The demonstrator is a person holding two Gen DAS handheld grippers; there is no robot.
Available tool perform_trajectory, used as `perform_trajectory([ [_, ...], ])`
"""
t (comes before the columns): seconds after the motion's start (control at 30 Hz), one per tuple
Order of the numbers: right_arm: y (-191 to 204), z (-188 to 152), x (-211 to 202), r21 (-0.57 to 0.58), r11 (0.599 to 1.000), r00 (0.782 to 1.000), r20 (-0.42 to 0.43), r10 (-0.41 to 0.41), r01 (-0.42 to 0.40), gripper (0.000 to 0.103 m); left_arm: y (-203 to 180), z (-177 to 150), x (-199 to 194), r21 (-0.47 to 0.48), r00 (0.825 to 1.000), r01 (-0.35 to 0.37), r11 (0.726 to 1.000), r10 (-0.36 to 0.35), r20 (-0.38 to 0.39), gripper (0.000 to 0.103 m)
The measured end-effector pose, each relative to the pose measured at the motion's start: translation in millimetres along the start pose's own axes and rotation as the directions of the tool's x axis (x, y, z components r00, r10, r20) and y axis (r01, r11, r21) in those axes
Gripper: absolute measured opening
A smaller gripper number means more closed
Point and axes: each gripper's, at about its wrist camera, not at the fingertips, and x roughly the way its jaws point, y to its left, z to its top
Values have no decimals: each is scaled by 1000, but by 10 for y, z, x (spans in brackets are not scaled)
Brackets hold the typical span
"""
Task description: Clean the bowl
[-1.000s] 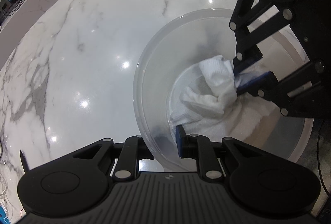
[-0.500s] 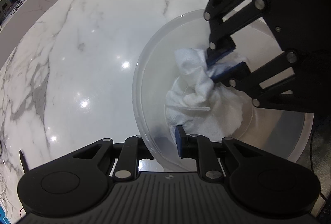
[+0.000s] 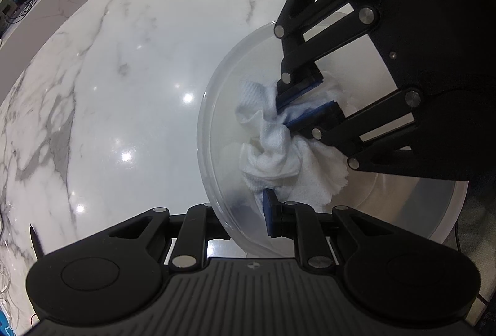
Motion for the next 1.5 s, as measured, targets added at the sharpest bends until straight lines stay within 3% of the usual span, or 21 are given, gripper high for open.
perform_trajectory([
  [1.0,49,24,-108,-58,992,989,97,116,-111,10,505,-400,-101,-4,1000,2,1000,-2,0,16],
  [1.27,90,22,-225,-72,969,970,40,238,-235,10,625,-476,-61,-11,1000,0,1000,0,0,16],
  [1.5,189,106,-237,-35,958,958,-22,285,-286,10,845,-607,-72,-9,1000,-4,1000,4,-6,16],
])
